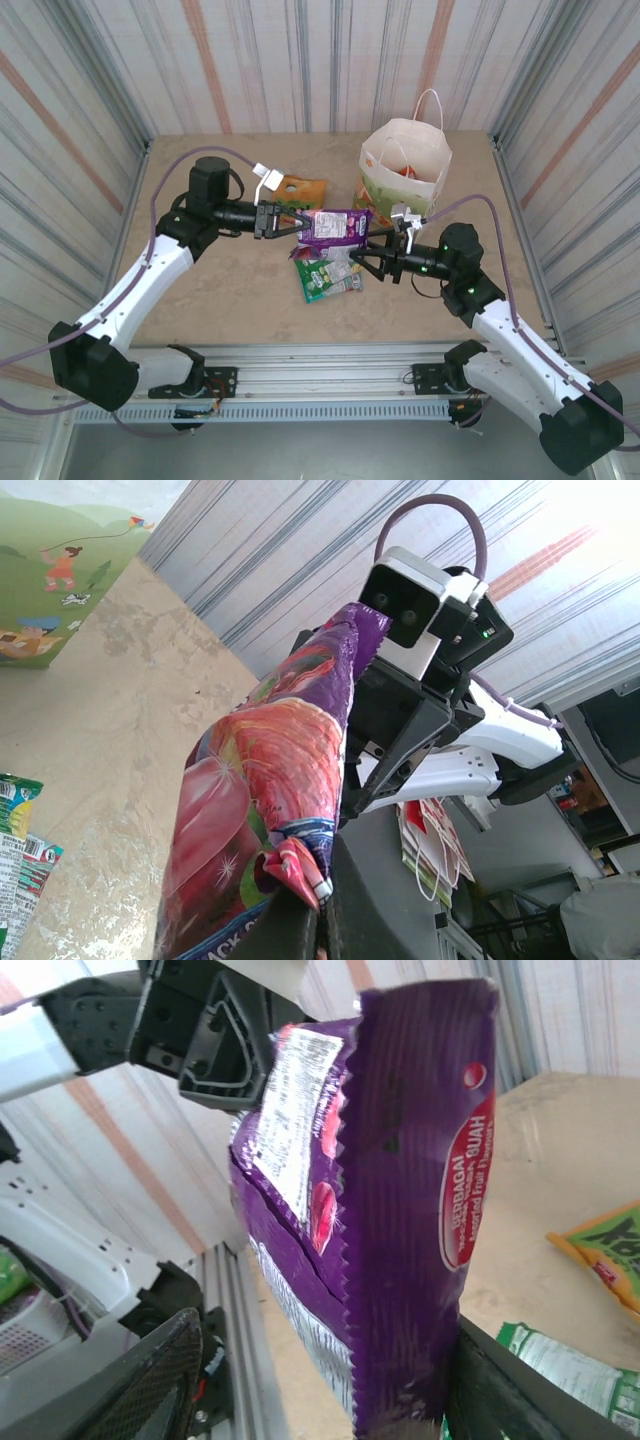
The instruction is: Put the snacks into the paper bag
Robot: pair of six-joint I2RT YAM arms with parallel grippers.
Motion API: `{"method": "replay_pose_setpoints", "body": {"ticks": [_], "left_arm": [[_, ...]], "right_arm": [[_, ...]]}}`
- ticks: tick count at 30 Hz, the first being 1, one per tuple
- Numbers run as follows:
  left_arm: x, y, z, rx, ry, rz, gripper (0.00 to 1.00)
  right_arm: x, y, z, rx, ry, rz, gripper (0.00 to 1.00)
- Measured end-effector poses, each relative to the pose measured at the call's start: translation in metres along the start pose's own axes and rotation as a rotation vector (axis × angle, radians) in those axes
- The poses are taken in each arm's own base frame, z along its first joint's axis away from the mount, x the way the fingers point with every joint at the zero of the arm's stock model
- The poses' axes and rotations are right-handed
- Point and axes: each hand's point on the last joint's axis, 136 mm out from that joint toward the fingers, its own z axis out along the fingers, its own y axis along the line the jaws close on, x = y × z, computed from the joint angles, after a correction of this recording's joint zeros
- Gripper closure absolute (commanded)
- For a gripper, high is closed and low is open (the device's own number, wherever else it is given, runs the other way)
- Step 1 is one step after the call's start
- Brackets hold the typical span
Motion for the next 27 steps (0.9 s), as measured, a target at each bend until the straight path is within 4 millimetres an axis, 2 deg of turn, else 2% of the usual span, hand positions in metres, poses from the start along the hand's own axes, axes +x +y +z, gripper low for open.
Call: {"method": "replay_pose_setpoints", "body": {"ticks": [7,12,14,16,18,21,23,27], "left_arm": [[-0.002,0.003,0.002,0.006,0.000,-0.001,1.00],[-0.001,0.009,0.006,0.005,0.011,-0.017,1.00],[-0.002,0.009,0.008,0.006,0.014,-0.015,0.98],[-0.003,0.009,0.008,-0.002,0.010,-0.012,0.92],[-0.006,0.010,0.008,-0.015,0.003,-0.005,0.86],[-0.009,0.012,0.007,-0.036,-0.009,0.010,0.64],[-0.011,0.015,0.007,-0.058,-0.017,0.017,0.47],[-0.013,0.028,0.004,-0.141,-0.041,0.006,0.33]], "right_arm": [[-0.007,0.004,0.000,-0.016,-0.023,-0.023,0.61],[-0.007,0.002,0.000,-0.003,-0.027,-0.005,0.88],[-0.008,-0.001,0.000,0.013,-0.031,0.001,0.95],[-0.008,-0.002,-0.001,0.020,-0.033,0.000,1.00],[-0.009,-0.002,-0.002,0.026,-0.037,-0.003,1.00],[-0.010,-0.002,-0.005,0.045,-0.042,-0.004,1.00],[-0.012,-0.004,-0.007,0.073,-0.047,-0.013,1.00],[-0.019,-0.010,-0.015,0.133,-0.063,-0.038,1.00]]}}
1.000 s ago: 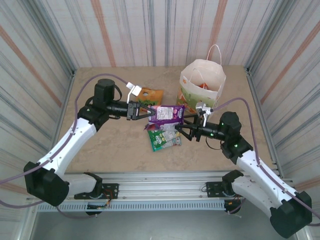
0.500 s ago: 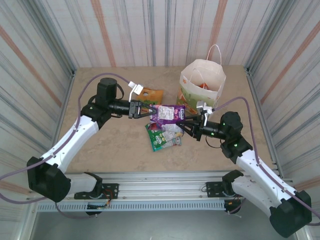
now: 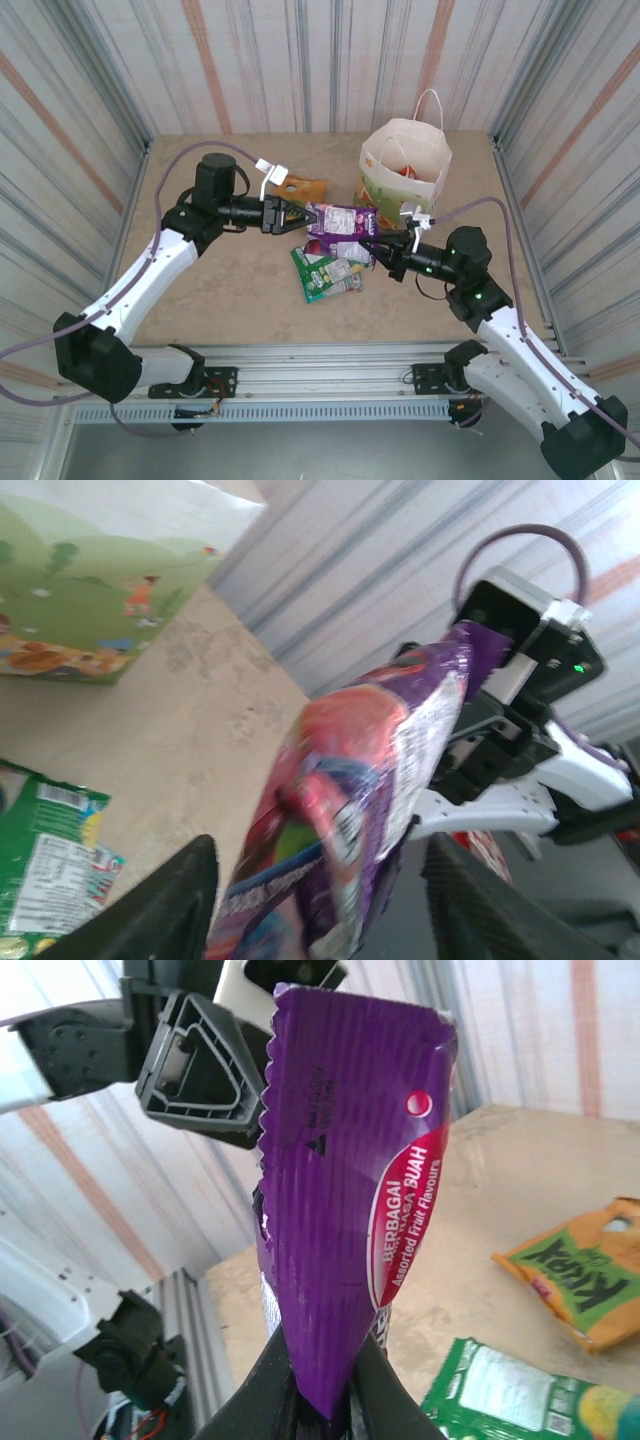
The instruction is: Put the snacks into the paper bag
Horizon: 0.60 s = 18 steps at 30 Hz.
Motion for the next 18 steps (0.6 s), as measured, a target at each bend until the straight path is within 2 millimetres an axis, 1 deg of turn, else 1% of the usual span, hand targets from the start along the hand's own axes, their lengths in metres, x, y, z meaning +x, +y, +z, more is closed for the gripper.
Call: {"method": "replay_pose_setpoints", "body": {"ticks": [3,5,9,13,15,18], "left_arm": [[-0.003,0.013,-0.008,-0.085,-0.043,-0.012,0.30],[-0.007,0.027,-0.017,-0.163,-0.082,-0.030,0.27],[-0.009,0.055,-0.034,-0.295,-0.144,-0.089,0.26],[0.001,0.086,-0.044,-0.393,-0.171,-0.179,0.25],[0.006,0.095,-0.045,-0.428,-0.170,-0.209,0.26],[0.009,0.103,-0.048,-0.468,-0.171,-0.224,0.26]], "right_arm": [[-0.015,-0.009,-0.006,0.053,-0.021,-0.026,1.00],[-0.031,-0.014,-0.011,0.093,-0.044,-0.051,1.00],[-0.067,-0.022,-0.018,0.152,-0.093,-0.115,1.00],[-0.100,-0.035,-0.021,0.203,-0.127,-0.165,1.00],[-0.113,-0.045,-0.021,0.227,-0.134,-0.181,1.00],[-0.132,-0.058,-0.020,0.258,-0.141,-0.203,1.00]]}}
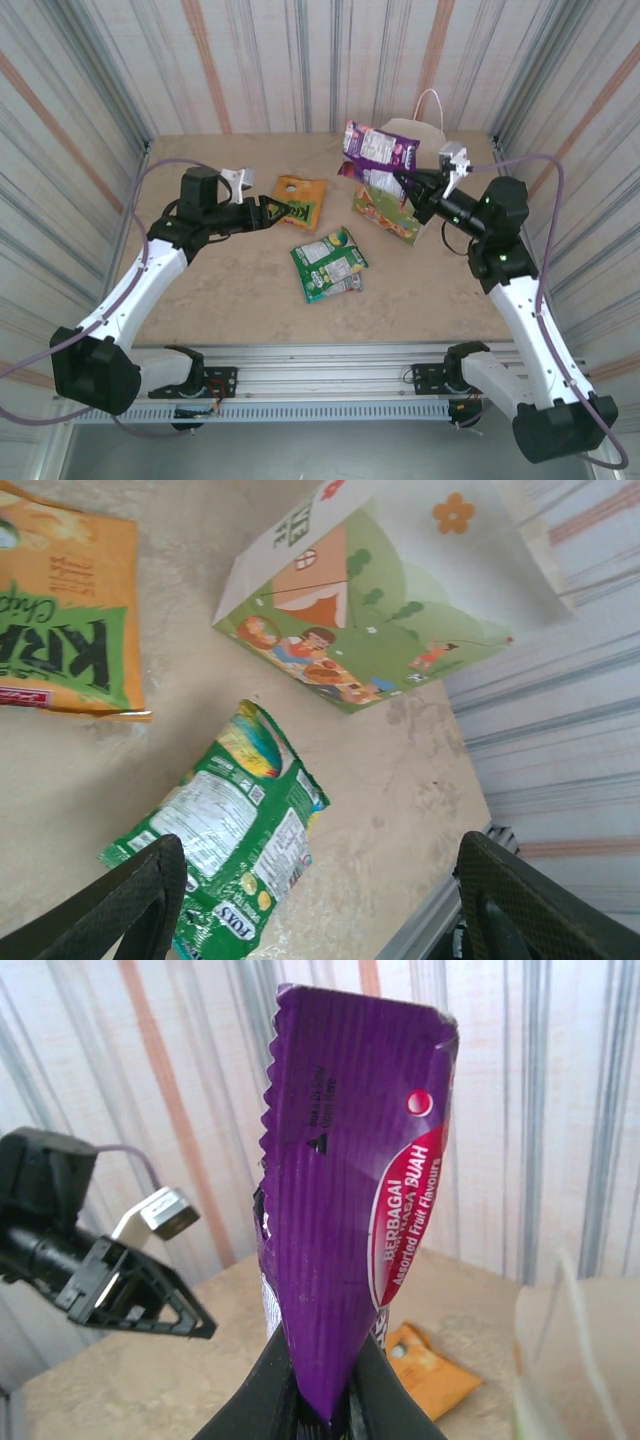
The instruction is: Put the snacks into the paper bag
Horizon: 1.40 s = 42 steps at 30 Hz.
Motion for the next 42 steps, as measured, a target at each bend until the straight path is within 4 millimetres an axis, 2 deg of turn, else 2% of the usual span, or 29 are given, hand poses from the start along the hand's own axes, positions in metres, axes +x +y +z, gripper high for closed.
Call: {"method": "replay_pose_setpoints", "body": {"ticks": [5,8,10,13,18,23,31,37,39,42], "left_arm": [[0.002,0.009,0.005,-0.033,0.009,-0.016,0.28],[0.003,0.013,0.008,-0.038,0.019,-0.026,0.29],[0.004,0.015,0.010,-0.040,0.025,-0.030,0.29],[0.005,0.017,0.012,-0.043,0.031,-0.035,0.30],[0.006,0.017,0.013,-0.043,0.035,-0.038,0.30],[0.006,0.018,0.014,-0.044,0.038,-0.040,0.30],[0.006,0.019,0.015,-0.046,0.041,-0.043,0.30],[0.008,0.022,0.017,-0.051,0.050,-0.049,0.30],[0.009,0.022,0.017,-0.053,0.054,-0.052,0.30],[0.010,0.023,0.018,-0.055,0.059,-0.057,0.30]], "right_arm": [[-0.036,-0.028,0.009,0.044,-0.025,-0.054,1.00],[-0.056,-0.051,0.012,0.088,-0.044,-0.077,1.00],[-0.064,-0.066,0.013,0.116,-0.050,-0.081,1.00],[-0.067,-0.089,0.016,0.150,-0.045,-0.074,1.00],[-0.046,-0.130,0.025,0.200,-0.008,-0.027,1.00],[-0.018,-0.160,0.034,0.237,0.046,0.033,1.00],[0.015,-0.174,0.032,0.289,0.106,0.093,1.00],[0.036,-0.174,0.034,0.305,0.154,0.118,1.00],[0.043,-0.172,0.036,0.302,0.169,0.120,0.94],[0.049,-0.170,0.038,0.304,0.185,0.131,0.71]]}}
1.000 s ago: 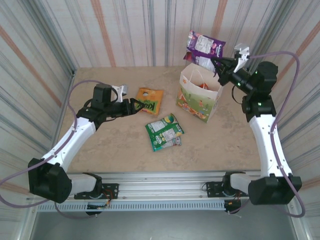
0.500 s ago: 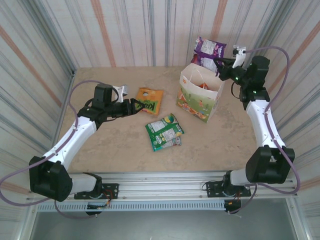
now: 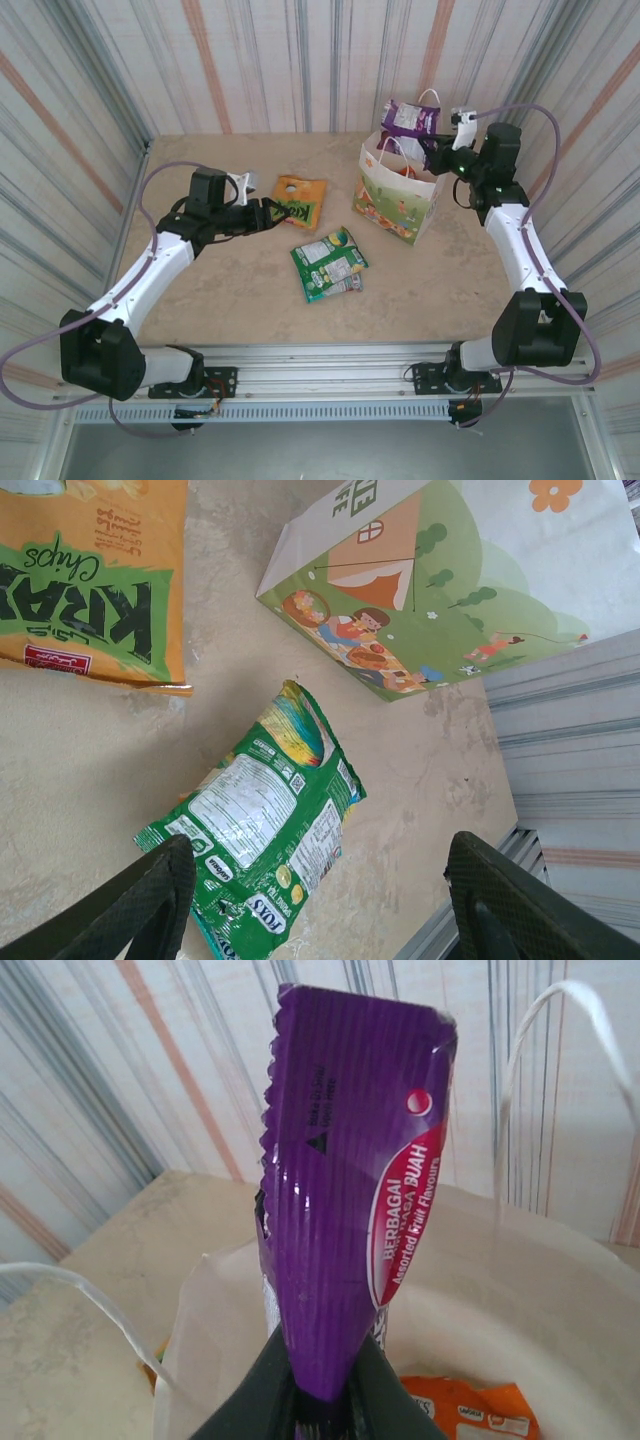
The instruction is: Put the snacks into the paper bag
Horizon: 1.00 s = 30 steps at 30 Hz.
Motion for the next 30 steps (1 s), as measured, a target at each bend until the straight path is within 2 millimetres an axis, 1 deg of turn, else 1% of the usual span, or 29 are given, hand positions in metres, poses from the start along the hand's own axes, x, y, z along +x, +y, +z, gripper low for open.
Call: {"method": "replay_pose_setpoints", "body": {"ticks": [4,6,9,12,15,18,21,23,24,26,28,30], "left_arm": [[0.005,0.003,0.001,-0.004,0.017,-0.032,0.31],[0.012,0.008,0.003,-0.009,0.032,-0.059,0.31],[0.032,0.020,0.009,-0.020,0.077,-0.121,0.32],[0.050,0.030,0.015,-0.034,0.114,-0.177,0.32],[0.063,0.032,0.020,-0.033,0.141,-0.206,0.32],[0.073,0.025,0.026,-0.018,0.163,-0.209,0.32],[0.077,0.017,0.031,-0.001,0.171,-0.195,0.32],[0.077,0.017,0.034,0.000,0.174,-0.191,0.32],[0.075,0.018,0.035,-0.006,0.178,-0.190,0.32],[0.069,0.019,0.041,-0.022,0.191,-0.174,0.32],[0.057,0.017,0.048,-0.034,0.201,-0.137,0.32],[0.042,0.013,0.055,-0.037,0.207,-0.089,0.33]], "right_arm": [[0.000,-0.001,0.000,0.007,0.001,-0.012,0.60],[0.001,-0.003,0.000,0.019,0.005,-0.016,0.56],[0.002,-0.004,-0.002,0.031,0.008,-0.018,0.52],[-0.002,0.000,-0.008,0.036,0.002,-0.021,0.51],[-0.010,0.007,-0.020,0.047,-0.013,-0.029,0.50],[-0.017,0.021,-0.039,0.056,-0.020,-0.030,0.49],[-0.019,0.041,-0.061,0.057,-0.016,-0.012,0.49],[-0.018,0.057,-0.074,0.046,-0.009,0.002,0.49],[-0.015,0.067,-0.081,0.035,-0.002,0.013,0.49],[-0.001,0.085,-0.092,0.009,0.020,0.040,0.49],[0.023,0.106,-0.100,-0.030,0.061,0.091,0.49],[0.049,0.122,-0.104,-0.058,0.114,0.143,0.48]]}}
